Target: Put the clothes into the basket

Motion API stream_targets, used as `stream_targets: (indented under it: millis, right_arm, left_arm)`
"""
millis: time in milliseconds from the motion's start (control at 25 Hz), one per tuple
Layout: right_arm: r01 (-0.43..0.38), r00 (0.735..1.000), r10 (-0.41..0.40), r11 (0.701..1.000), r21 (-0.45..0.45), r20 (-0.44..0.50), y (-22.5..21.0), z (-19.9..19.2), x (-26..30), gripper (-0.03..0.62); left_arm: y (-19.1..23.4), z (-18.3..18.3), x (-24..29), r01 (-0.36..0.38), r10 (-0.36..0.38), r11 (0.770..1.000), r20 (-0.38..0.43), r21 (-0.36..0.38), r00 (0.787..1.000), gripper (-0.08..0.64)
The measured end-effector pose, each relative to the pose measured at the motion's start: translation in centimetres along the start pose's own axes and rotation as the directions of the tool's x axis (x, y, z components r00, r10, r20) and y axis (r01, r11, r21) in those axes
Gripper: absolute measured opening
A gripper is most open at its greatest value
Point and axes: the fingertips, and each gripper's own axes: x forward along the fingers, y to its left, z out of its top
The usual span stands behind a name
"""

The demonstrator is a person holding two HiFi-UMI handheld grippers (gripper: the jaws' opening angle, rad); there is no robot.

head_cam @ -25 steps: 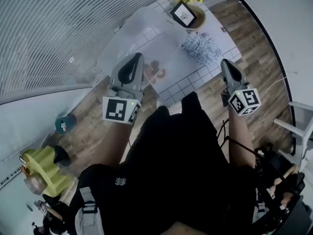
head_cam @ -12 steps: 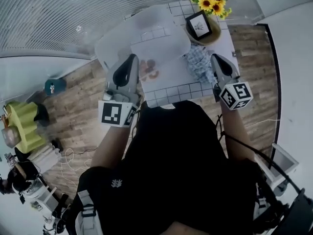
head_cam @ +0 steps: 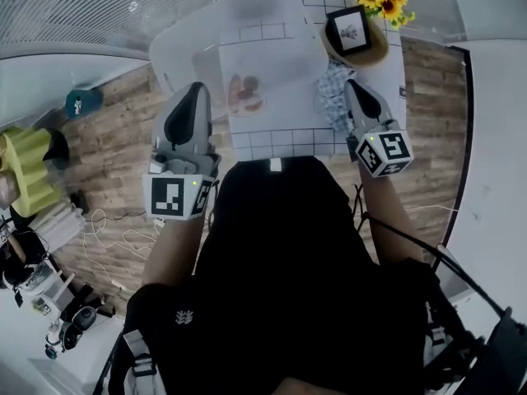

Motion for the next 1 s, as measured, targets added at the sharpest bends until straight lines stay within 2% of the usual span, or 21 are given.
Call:
stream_targets:
  millis: [80, 280, 480, 520, 840, 1000]
  right_arm:
    - [0.014, 1.0, -0.014, 1.0, 0.002, -0.023, -0.1, -1.0, 0.7, 0.002]
    - [0.108, 0.994, -0.108, 0.994, 0.013, -0.029, -1.9, -2.0, 1.7, 0.002]
    - [0.118, 0.99, -0.118, 0.993, 0.001, -0.071, -2.5, -4.0, 1.6, 0.006]
    - [0.116, 0.99, -0.116, 0.993, 0.005, -0.08, -2.5, -4.5, 1.8, 0.051]
    - [0.151, 0.98, -0.143, 0.987, 0.048, -0.136, -3.9, -7.8, 2.4, 0.206]
    - [0.187, 0.966, -0.18, 0.982, 0.023, -0.186, -5.5, -9.7, 3.1, 0.303]
  left_arm:
    - [0.5, -0.7, 0.2, 0.01, -0.01, 1.0, 0.0, 0.0, 1.0, 0.008]
    - [1.3, -1.9, 1.6, 0.057, -0.057, 0.998, 0.009, -0.025, 0.998, 0.008]
    - [0.8, -2.0, 2.7, 0.096, -0.096, 0.995, 0.011, -0.016, 0.995, 0.008]
    - [0.6, -2.1, 2.9, 0.102, -0.102, 0.995, 0.01, -0.015, 0.995, 0.008]
    - [-0.8, -3.5, 4.4, 0.129, -0.13, 0.991, -0.024, -0.026, 0.991, 0.008]
    - [-1.3, -3.9, 5.2, 0.129, -0.13, 0.991, -0.033, -0.021, 0.991, 0.008]
